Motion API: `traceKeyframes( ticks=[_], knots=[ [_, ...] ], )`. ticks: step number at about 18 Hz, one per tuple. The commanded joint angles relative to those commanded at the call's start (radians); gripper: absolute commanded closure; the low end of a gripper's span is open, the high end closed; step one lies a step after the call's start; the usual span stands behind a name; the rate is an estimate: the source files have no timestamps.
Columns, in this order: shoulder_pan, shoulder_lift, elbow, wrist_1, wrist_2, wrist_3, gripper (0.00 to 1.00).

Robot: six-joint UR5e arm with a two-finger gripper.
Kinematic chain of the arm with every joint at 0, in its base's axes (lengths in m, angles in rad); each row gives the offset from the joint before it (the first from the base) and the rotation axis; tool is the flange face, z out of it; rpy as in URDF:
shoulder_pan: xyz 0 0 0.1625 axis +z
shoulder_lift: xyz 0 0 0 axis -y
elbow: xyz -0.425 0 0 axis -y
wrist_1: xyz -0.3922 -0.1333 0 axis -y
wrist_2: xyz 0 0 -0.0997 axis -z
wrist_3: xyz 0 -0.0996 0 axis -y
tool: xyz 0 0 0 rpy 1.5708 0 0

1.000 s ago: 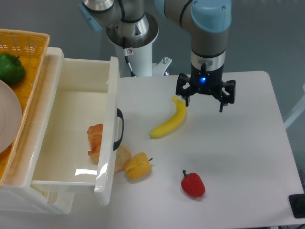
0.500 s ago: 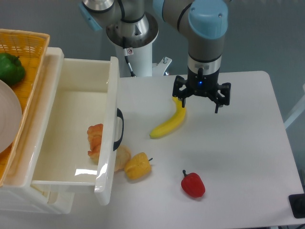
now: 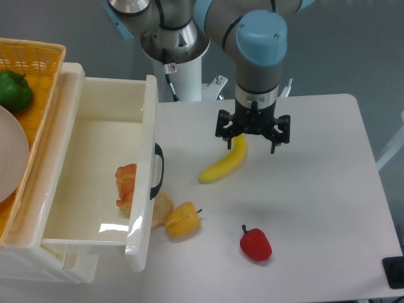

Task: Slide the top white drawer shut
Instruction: 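Move the gripper down and toward the open white drawer's front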

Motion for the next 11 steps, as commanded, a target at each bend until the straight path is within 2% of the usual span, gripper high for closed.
traceKeyframes(
  ticks=[6,11],
  knots=[
    [-0.009,-0.034,0.008,0.000,-0.014,-0.032,0.00],
    [-0.011,-0.066,0.018,0.000,-0.061,-0.119,0.00]
  ],
)
